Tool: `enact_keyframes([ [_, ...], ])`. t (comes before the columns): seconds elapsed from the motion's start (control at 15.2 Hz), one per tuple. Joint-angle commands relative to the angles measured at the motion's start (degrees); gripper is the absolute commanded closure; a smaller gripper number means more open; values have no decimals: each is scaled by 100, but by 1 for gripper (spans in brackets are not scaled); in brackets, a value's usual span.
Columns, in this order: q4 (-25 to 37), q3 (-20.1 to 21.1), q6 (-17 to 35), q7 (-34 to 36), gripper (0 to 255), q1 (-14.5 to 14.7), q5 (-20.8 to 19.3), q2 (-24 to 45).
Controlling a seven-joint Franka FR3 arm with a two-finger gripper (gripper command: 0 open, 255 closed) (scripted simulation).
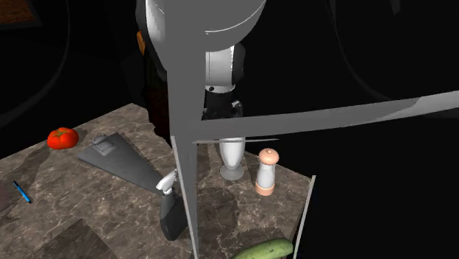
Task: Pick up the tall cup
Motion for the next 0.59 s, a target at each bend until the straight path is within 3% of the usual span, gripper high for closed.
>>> enact_keyframes([
  [0.0, 444, 3, 47, -105, 0, -62, 71, 465],
  [0.13, 840, 11, 34, -179, 0, -121, 119, 829],
  [0.53, 700, 35, 403, -217, 0, -134, 162, 1059],
])
